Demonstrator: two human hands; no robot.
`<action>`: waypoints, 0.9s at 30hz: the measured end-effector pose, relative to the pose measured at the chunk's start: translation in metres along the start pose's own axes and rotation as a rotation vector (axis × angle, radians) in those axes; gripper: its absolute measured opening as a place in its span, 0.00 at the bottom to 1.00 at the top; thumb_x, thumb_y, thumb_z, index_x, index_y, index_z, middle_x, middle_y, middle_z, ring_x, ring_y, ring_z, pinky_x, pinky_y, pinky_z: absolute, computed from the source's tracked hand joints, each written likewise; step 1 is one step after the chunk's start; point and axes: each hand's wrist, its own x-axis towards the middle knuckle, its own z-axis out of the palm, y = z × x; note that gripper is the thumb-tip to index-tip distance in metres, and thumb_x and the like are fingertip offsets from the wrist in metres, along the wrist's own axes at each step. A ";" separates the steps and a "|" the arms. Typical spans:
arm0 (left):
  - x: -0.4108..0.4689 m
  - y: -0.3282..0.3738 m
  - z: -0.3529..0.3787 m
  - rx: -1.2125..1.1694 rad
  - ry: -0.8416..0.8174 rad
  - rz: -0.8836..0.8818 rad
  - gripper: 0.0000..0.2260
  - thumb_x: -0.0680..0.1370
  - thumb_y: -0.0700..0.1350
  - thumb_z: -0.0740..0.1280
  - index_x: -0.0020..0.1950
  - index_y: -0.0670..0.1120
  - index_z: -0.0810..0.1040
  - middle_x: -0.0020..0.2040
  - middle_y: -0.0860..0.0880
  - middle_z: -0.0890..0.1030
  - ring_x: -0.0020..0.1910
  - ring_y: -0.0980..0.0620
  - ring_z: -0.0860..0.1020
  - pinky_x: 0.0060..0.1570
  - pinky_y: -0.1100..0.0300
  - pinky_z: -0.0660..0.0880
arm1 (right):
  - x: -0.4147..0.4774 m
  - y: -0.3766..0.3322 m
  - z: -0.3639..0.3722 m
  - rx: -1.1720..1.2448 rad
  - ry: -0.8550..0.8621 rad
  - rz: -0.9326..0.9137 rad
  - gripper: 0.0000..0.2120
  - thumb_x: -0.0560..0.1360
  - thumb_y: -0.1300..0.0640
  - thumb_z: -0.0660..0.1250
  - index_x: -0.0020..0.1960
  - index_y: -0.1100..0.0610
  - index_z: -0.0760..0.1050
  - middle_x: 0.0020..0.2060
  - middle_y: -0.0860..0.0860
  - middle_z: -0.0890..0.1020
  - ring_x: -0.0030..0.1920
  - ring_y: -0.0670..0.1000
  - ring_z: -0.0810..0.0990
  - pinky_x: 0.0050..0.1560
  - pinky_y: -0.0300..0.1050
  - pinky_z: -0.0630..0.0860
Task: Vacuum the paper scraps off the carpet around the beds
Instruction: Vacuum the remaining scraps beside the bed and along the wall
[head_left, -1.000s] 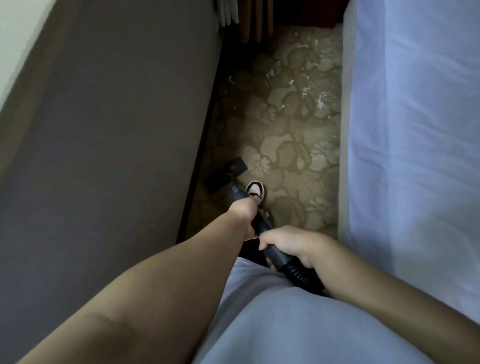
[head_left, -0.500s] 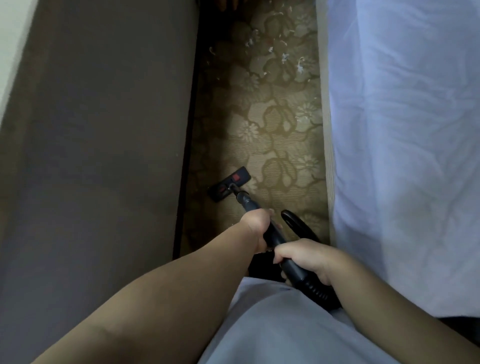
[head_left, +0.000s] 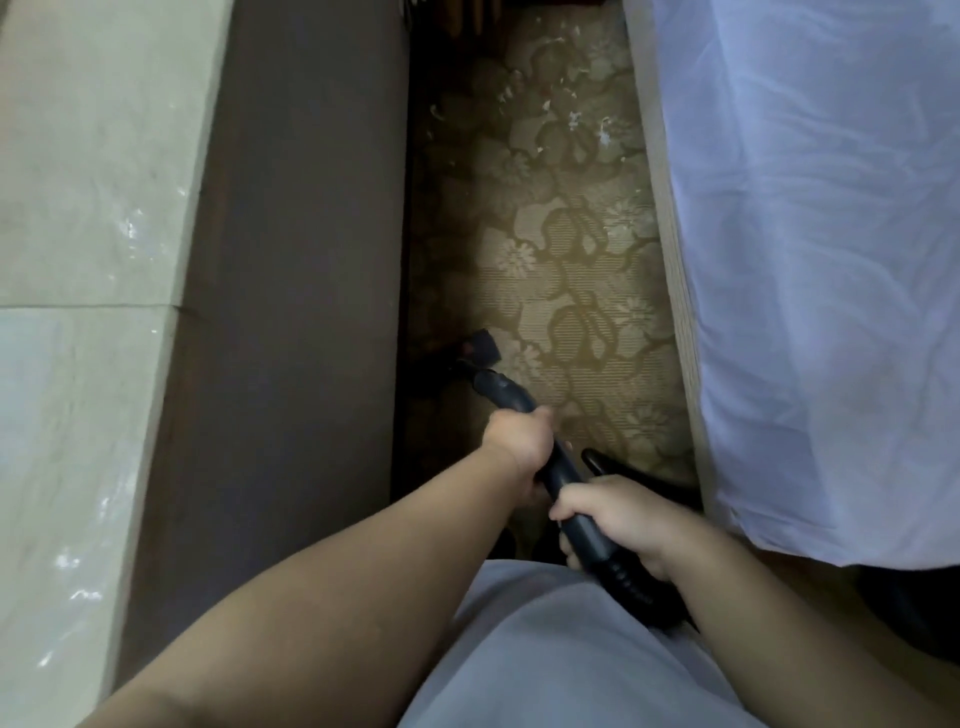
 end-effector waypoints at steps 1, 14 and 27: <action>0.008 -0.002 -0.007 0.013 0.049 -0.001 0.27 0.68 0.56 0.67 0.63 0.42 0.77 0.50 0.41 0.84 0.45 0.37 0.84 0.46 0.40 0.82 | 0.009 -0.004 0.010 -0.009 -0.004 0.006 0.11 0.69 0.55 0.73 0.44 0.64 0.82 0.37 0.63 0.83 0.36 0.60 0.83 0.40 0.50 0.77; 0.019 -0.049 -0.030 0.061 0.019 -0.138 0.11 0.82 0.50 0.65 0.55 0.41 0.75 0.39 0.45 0.78 0.38 0.46 0.79 0.45 0.49 0.79 | 0.039 0.048 0.054 0.033 -0.019 0.049 0.10 0.75 0.53 0.73 0.51 0.57 0.78 0.39 0.59 0.84 0.38 0.58 0.84 0.40 0.48 0.80; -0.086 -0.218 0.091 0.065 -0.173 -0.255 0.14 0.82 0.50 0.68 0.59 0.40 0.76 0.45 0.42 0.81 0.44 0.44 0.80 0.49 0.46 0.77 | -0.081 0.249 -0.018 0.042 0.059 0.077 0.16 0.75 0.49 0.75 0.56 0.59 0.81 0.39 0.61 0.87 0.36 0.58 0.86 0.37 0.48 0.81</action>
